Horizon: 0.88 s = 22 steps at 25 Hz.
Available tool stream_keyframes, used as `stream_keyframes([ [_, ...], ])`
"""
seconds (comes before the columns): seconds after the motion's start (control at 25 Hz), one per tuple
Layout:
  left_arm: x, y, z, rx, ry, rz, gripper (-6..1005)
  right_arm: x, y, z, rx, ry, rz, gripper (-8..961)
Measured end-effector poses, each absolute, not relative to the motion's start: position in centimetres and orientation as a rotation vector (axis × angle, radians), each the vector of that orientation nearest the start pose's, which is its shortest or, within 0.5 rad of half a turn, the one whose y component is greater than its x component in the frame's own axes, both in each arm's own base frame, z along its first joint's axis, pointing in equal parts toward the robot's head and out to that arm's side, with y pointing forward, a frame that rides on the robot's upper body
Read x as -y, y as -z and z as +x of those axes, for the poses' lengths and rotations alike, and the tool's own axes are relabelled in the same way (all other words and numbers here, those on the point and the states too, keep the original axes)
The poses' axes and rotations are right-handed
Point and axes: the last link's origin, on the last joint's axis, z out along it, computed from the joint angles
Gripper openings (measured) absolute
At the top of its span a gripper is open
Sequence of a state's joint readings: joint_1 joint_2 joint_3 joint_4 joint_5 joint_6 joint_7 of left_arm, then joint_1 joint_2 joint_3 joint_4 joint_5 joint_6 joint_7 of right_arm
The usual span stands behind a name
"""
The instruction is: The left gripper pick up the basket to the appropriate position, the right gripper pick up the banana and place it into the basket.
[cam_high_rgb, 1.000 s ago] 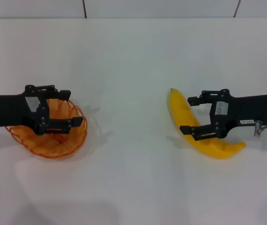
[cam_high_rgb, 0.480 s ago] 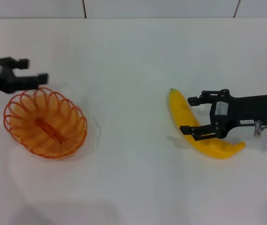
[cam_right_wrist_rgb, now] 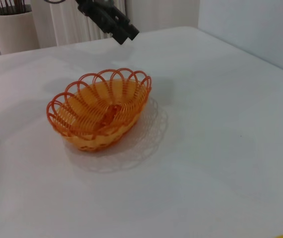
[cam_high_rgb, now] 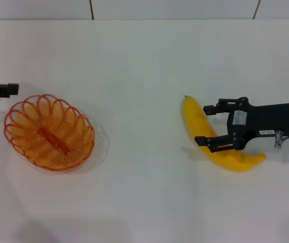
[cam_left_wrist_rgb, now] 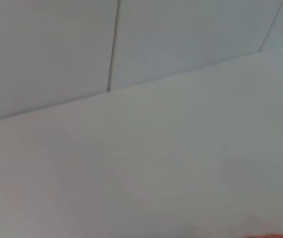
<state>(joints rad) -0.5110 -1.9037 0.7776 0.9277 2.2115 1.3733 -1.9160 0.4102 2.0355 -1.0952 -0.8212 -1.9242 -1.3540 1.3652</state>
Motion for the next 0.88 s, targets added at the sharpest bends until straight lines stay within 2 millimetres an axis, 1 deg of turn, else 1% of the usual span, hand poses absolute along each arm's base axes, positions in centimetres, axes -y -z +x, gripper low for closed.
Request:
stream_keyframes([
  [0.2,-37.9,-9.4,-30.3,0.972,0.103,-2.442,808,-32.5,1.0,27.7,-0.395,-0.309,-2.807,860],
  [0.36,-38.5,-8.7,-30.3,0.981,0.077,-2.457,807,-32.5,1.0,27.6,-0.394,-0.313,-2.81,860],
  [0.6,-39.0,-7.6,-30.4,0.957,-0.021,-2.458,804,-32.6,1.0,27.6,-0.39,-0.314,-2.812,860],
  [0.88,-39.3,-6.0,-30.3,0.96,-0.056,-2.472,801,-32.7,1.1,27.4,-0.398,-0.31,-2.816,860],
])
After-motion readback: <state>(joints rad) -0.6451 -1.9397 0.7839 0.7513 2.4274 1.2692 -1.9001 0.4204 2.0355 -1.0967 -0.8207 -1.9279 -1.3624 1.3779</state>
